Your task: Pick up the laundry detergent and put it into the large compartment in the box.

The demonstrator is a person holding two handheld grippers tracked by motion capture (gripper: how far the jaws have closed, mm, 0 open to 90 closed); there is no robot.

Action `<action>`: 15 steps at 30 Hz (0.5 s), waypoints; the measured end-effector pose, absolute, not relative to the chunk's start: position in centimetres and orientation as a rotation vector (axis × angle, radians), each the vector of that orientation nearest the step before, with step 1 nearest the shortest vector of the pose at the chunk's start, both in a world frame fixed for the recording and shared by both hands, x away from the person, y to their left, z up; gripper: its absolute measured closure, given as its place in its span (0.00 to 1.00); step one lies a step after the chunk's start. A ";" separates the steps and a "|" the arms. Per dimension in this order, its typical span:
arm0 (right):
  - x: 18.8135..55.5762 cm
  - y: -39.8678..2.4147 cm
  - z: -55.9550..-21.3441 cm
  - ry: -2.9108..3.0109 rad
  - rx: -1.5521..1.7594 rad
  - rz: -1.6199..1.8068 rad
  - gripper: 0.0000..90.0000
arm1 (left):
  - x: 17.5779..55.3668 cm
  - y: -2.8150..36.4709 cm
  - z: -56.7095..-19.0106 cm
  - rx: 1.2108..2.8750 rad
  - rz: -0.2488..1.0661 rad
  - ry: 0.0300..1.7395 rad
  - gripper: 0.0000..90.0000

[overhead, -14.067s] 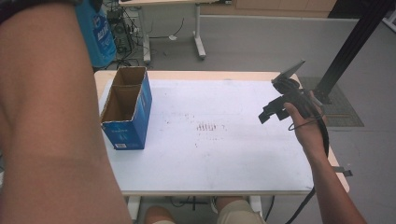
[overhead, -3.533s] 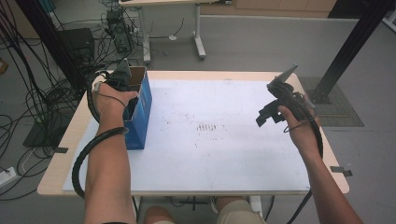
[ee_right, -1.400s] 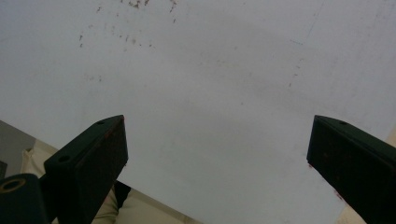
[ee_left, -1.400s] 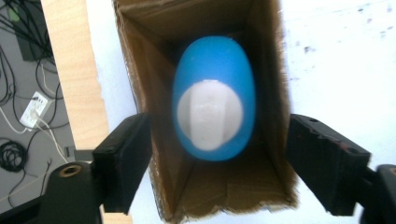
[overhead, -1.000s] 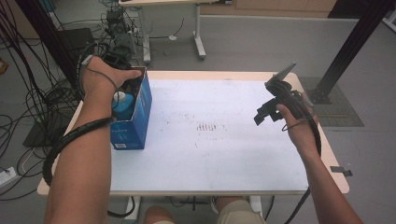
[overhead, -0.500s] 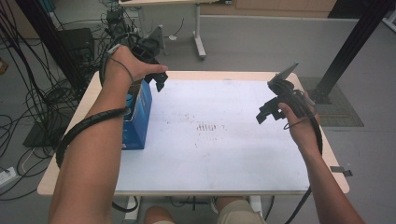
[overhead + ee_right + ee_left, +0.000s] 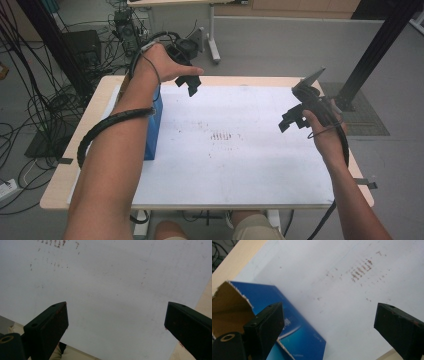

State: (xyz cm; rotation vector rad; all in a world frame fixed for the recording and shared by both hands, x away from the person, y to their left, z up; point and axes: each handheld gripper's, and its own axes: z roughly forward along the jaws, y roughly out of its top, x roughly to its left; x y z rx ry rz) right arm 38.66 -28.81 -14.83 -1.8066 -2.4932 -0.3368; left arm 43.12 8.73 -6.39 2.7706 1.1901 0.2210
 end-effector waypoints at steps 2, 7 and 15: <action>38.7 -28.9 -14.8 -2.482 -1.816 -0.334 0.06 | 43.2 8.4 -6.4 2.777 0.221 1.159 0.11; 38.8 -28.9 -14.9 -2.482 -1.816 -0.333 0.06 | 43.5 7.3 -6.5 2.805 0.218 1.096 0.11; 39.0 -28.7 -15.0 -2.482 -1.816 -0.326 0.06 | 43.7 6.5 -6.8 2.824 0.220 1.052 0.11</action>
